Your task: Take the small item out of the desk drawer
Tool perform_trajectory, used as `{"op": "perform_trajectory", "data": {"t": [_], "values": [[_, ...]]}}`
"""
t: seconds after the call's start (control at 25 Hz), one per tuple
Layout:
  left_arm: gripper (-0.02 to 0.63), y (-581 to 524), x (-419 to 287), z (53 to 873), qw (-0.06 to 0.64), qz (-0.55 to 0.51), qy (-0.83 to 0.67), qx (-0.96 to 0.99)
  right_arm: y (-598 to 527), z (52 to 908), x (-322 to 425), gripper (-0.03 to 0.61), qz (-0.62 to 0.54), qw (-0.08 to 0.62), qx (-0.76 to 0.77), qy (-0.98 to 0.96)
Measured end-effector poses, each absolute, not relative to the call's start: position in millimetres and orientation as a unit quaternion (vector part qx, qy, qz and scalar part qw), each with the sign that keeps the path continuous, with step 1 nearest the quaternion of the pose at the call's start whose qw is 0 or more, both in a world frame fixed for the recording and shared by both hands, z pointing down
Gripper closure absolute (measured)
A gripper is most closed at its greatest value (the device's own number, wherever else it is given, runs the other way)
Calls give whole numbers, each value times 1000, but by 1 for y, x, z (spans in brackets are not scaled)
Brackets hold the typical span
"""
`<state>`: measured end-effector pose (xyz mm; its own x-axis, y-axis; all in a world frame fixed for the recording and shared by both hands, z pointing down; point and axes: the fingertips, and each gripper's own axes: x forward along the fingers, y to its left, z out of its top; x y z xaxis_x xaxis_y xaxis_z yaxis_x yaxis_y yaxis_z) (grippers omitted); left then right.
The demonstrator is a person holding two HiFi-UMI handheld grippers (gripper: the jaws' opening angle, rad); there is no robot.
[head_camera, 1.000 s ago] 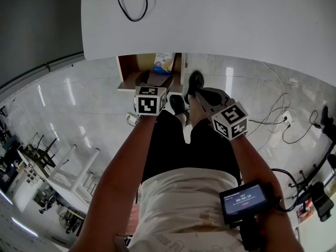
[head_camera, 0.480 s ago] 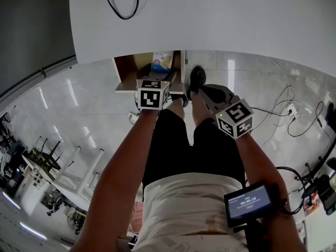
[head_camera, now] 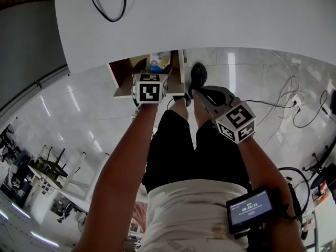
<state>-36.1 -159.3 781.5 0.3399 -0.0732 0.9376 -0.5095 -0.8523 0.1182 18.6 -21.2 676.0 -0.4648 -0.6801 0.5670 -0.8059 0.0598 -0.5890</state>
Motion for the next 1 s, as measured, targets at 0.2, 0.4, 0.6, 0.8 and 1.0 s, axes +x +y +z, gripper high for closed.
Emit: {"op": "perform_trajectory", "data": {"t": [0.2, 0.4, 0.6, 0.8, 1.0], "values": [[236, -161, -37, 793, 199, 554, -200, 783, -14, 680, 12, 572, 459, 64, 516, -720], [233, -162, -32, 805, 204, 555, -215, 777, -2, 686, 16, 572, 466, 63, 522, -712], [233, -169, -23, 809, 209, 552, -221, 776, 3, 689, 18, 572, 471, 60, 528, -704], [233, -176, -12, 815, 214, 548, -224, 777, 5, 689, 19, 572, 474, 54, 532, -700], [233, -180, -12, 829, 227, 548, -238, 769, 8, 693, 22, 572, 480, 53, 535, -694]]}}
